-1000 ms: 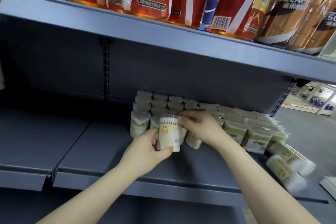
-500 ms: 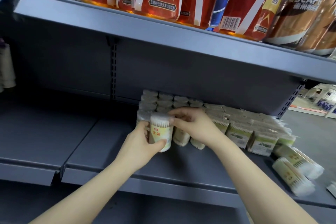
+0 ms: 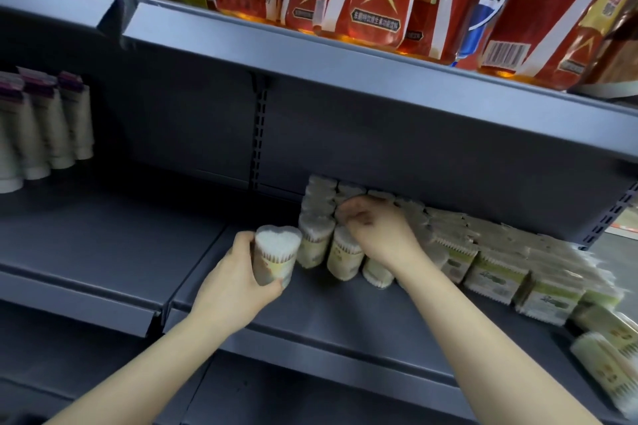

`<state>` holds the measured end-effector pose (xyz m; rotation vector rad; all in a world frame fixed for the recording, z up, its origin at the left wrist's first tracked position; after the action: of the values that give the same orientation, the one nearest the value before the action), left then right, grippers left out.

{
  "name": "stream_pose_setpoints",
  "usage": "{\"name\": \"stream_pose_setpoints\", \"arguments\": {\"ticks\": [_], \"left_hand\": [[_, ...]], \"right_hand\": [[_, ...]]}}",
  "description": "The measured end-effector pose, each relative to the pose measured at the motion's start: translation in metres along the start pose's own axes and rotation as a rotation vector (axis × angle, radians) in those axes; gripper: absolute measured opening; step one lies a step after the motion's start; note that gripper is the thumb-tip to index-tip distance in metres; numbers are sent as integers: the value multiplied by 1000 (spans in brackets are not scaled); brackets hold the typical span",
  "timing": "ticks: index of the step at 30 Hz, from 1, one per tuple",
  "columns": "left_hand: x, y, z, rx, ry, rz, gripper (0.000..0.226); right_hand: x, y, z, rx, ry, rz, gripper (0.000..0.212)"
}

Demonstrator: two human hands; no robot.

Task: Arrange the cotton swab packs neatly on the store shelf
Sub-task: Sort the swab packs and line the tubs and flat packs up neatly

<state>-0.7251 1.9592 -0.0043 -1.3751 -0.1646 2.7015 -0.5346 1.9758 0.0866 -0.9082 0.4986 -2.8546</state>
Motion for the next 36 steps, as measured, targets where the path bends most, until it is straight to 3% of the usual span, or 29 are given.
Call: {"name": "stream_pose_setpoints", "arguments": {"ticks": [10, 13, 17, 20, 36], "left_hand": [[26, -20, -4, 5, 7, 23, 69], [11, -18, 4, -81, 25, -130, 82], [-20, -11, 17, -242, -125, -454, 52], [-22, -13, 17, -273, -176, -525, 39], [-14, -54, 20, -294, -103, -403, 48]], "right_hand": [[-2, -12, -16, 22, 181, -9, 28], [-5, -18, -21, 43, 203, -12, 33], [-8, -28, -28, 73, 226, -4, 37], [-8, -34, -34, 79, 204, -2, 36], [-14, -68, -58, 133, 272, -26, 39]]}}
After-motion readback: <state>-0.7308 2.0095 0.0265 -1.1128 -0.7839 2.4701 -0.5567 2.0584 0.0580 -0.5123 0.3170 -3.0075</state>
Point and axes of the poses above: each hand's wrist, its own y-axis away from the middle knuckle, its own z-axis out of the back of the hand, x = y × z, the point moved 9 cm from there along -y, towards the middle knuckle, and after that the axes turned 1 degree about z, right-handed, at the moved point
